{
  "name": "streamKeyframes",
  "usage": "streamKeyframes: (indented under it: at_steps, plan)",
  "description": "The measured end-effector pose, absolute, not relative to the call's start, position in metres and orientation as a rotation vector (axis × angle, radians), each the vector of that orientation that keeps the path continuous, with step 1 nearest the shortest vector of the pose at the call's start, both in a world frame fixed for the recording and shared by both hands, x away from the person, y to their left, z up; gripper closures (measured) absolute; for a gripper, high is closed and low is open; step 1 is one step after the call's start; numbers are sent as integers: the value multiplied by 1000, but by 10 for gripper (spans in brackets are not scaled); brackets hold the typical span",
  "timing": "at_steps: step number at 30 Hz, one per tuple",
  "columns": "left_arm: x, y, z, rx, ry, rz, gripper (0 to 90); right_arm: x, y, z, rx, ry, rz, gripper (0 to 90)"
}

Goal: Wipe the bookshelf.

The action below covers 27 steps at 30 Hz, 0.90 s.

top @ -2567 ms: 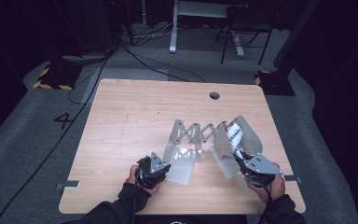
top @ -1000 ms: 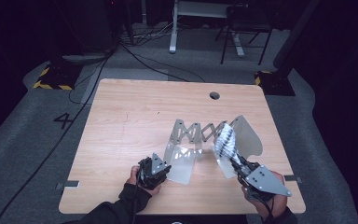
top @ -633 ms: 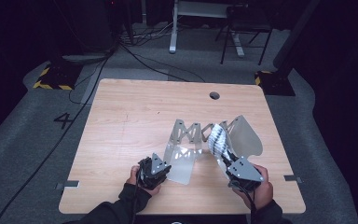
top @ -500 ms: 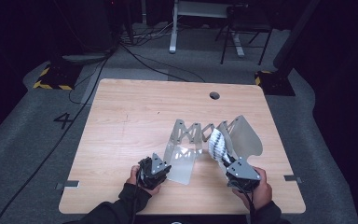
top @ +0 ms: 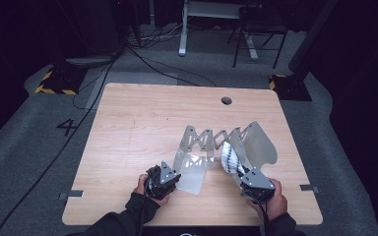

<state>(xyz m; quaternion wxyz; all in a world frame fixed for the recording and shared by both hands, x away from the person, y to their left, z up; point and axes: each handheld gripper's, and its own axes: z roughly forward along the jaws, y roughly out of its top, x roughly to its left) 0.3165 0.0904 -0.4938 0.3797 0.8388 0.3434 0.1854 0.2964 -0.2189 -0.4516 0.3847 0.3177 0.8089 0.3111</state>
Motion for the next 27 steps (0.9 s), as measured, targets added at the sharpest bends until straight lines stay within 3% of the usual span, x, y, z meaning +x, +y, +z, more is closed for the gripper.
streamKeyframes:
  at_steps: [14,27]
  plan:
    - [318,89,-496,2148,875,463,764,279,-223,-391,758,1825,922,788]
    - [317,88,-496,2155,872,479,765,288,-227,-421,787,1947,846,789]
